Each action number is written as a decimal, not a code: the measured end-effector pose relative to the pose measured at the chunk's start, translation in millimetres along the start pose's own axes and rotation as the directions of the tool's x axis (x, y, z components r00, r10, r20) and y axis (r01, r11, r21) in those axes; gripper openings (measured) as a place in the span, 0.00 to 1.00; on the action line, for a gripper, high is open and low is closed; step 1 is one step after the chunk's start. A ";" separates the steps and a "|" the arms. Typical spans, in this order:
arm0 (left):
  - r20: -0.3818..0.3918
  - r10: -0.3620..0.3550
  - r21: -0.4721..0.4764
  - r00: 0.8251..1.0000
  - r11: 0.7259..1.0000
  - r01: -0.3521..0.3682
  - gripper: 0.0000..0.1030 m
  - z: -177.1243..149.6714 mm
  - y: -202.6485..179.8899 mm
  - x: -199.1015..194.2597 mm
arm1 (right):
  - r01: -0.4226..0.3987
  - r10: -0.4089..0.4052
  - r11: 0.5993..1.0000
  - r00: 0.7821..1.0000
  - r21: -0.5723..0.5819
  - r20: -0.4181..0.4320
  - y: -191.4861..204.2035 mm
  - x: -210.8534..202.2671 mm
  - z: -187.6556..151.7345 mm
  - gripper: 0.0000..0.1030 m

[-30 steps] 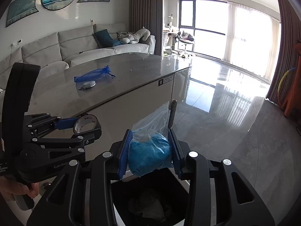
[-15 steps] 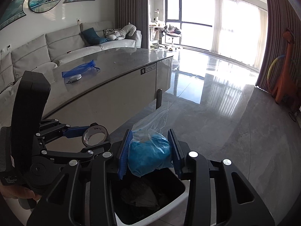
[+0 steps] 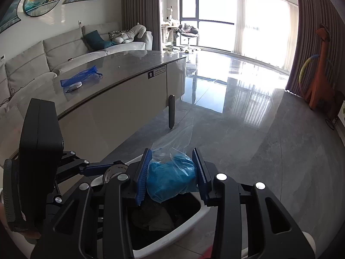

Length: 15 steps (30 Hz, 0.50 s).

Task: Collect trash
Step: 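Open the left gripper to drop the tape roll into the bin, then lower the ziplock bag into the bin and open the right gripper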

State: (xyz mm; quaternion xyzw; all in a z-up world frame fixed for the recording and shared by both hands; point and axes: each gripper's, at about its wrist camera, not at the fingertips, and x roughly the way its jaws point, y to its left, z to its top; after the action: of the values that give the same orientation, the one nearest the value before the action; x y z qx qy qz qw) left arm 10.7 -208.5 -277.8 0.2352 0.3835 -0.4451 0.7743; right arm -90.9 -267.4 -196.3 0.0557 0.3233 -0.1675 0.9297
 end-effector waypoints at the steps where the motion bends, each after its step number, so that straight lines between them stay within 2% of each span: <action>1: -0.001 -0.009 0.007 1.000 1.000 0.009 0.47 0.0 -2.1 1.7 | 0.001 -0.001 1.000 1.000 0.003 -0.003 -1.0 0.6 0.0 0.39; 6: -0.011 -0.052 0.034 0.999 0.998 0.052 0.48 -0.5 -11.5 6.4 | 0.004 -0.004 1.000 1.000 0.008 -0.004 -3.9 1.4 0.5 0.39; 7: -0.021 -0.072 0.037 0.997 0.997 0.073 0.52 -0.3 -12.5 8.2 | 0.004 -0.004 1.000 1.000 0.008 -0.006 -4.2 1.9 0.5 0.39; 8: -0.038 -0.081 0.037 0.996 0.996 0.082 0.78 0.4 -10.3 11.5 | 0.004 -0.004 1.000 1.000 0.009 -0.008 -4.5 2.4 0.3 0.39; 9: -0.052 -0.052 0.036 0.997 0.998 0.054 0.95 0.3 -11.6 13.9 | 0.006 -0.006 1.000 1.000 0.008 -0.008 -4.6 2.9 -0.1 0.39; 10: -0.042 -0.016 0.042 0.999 0.999 0.018 0.95 -0.1 -13.0 13.8 | 0.007 -0.007 1.000 1.000 0.007 -0.010 -4.9 3.9 -0.5 0.39; 15: -0.017 0.017 0.086 1.000 0.996 -0.015 0.95 0.0 -17.9 10.5 | 0.009 -0.009 1.000 1.000 0.012 -0.023 -5.0 9.9 -1.0 0.39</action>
State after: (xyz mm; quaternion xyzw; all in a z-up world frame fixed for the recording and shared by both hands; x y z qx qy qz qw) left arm -1.6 -222.7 -286.7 0.2751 0.3689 -0.4527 0.7637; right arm -86.0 -274.6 -203.2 0.0620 0.3332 -0.1729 0.9248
